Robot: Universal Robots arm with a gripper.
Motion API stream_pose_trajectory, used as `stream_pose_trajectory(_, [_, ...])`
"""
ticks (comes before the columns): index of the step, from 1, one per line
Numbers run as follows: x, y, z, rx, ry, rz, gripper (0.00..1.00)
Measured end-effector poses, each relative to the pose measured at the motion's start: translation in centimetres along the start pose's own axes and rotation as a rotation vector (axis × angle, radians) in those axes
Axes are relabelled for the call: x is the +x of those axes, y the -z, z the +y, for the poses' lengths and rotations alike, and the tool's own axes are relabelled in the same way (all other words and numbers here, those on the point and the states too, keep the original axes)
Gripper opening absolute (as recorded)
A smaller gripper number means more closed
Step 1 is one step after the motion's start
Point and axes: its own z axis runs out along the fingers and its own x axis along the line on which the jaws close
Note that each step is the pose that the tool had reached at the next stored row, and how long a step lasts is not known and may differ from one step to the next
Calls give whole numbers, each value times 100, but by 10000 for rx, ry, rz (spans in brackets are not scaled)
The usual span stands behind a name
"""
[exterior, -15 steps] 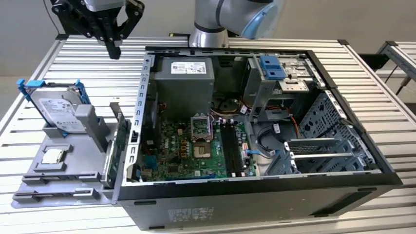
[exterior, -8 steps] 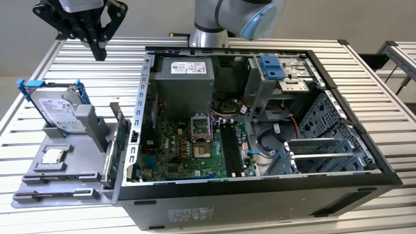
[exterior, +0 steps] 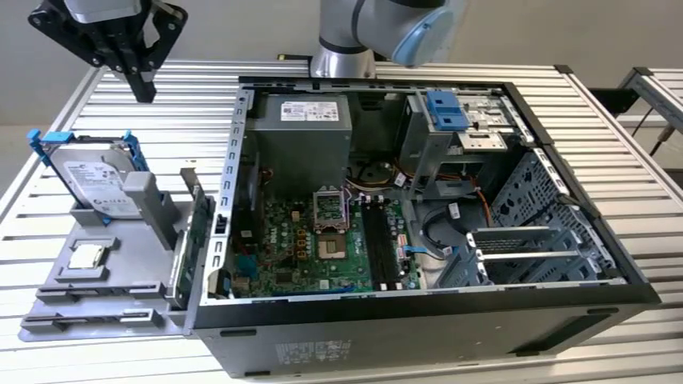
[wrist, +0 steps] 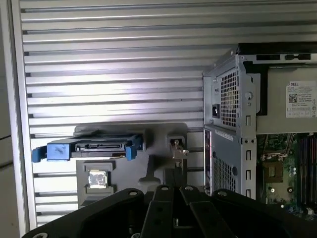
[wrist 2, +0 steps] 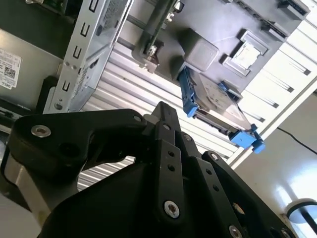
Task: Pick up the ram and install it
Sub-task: 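Reach for the ram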
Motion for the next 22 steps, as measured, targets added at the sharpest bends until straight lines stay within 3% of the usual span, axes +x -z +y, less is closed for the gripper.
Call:
stream_pose_trajectory(14, [353, -61, -10, 162, 147, 98, 0])
stream_pose_trajectory(22, [546, -86, -9, 354, 281, 108, 0])
